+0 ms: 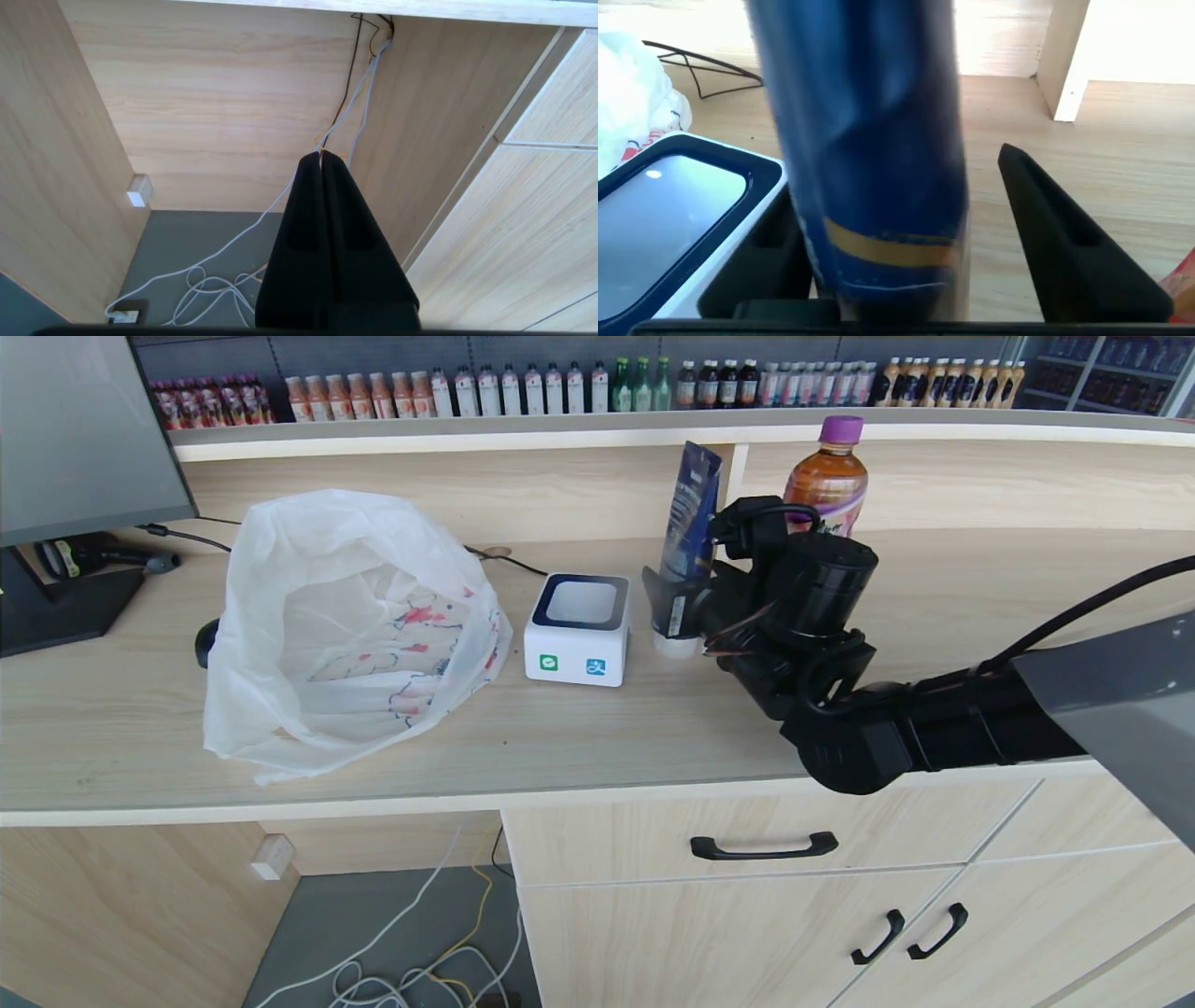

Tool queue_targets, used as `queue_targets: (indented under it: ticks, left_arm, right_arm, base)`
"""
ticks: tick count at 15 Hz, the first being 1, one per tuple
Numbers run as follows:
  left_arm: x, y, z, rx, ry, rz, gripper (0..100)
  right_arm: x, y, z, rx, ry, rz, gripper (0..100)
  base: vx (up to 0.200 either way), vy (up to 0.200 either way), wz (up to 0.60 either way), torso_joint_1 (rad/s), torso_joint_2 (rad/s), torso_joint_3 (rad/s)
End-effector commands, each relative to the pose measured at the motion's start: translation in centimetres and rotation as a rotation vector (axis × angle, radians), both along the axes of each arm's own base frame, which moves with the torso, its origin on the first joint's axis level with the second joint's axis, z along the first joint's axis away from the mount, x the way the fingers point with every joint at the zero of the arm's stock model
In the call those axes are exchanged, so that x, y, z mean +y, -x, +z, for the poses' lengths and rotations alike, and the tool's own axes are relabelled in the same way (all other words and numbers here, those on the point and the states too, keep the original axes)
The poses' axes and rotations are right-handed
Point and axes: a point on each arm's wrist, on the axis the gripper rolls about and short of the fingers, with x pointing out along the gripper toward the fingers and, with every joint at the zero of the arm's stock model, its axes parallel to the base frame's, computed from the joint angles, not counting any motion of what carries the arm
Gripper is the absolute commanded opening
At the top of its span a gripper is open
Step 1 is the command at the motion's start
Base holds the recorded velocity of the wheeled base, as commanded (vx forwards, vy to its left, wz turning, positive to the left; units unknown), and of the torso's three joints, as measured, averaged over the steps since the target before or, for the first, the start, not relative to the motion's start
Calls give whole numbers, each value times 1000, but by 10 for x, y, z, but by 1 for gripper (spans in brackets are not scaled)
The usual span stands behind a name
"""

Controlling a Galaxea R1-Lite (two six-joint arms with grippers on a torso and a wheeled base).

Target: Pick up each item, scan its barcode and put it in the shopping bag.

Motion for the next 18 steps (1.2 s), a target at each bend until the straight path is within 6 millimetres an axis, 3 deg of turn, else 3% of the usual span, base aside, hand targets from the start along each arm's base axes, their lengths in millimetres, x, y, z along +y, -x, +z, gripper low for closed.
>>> queue_targets:
  ticks: [1,10,14,18]
  left_arm:
    - [0,0,0,0,0,0,0]
    - [0,0,0,0,0,0,0]
    - [0,0,0,0,0,0,0]
    - [0,0,0,0,0,0,0]
  right_arm:
    - [0,0,0,1,-11,1,0]
    - [-3,1,4,-7,-58,-1,0]
    - [-5,14,21,-42,-85,12,0]
    - [-15,42,43,-81,-111,31,0]
  base:
    - [0,0,0,0,0,0]
    - [0,0,0,0,0,0]
    - [0,0,0,0,0,0]
    - [0,0,0,0,0,0]
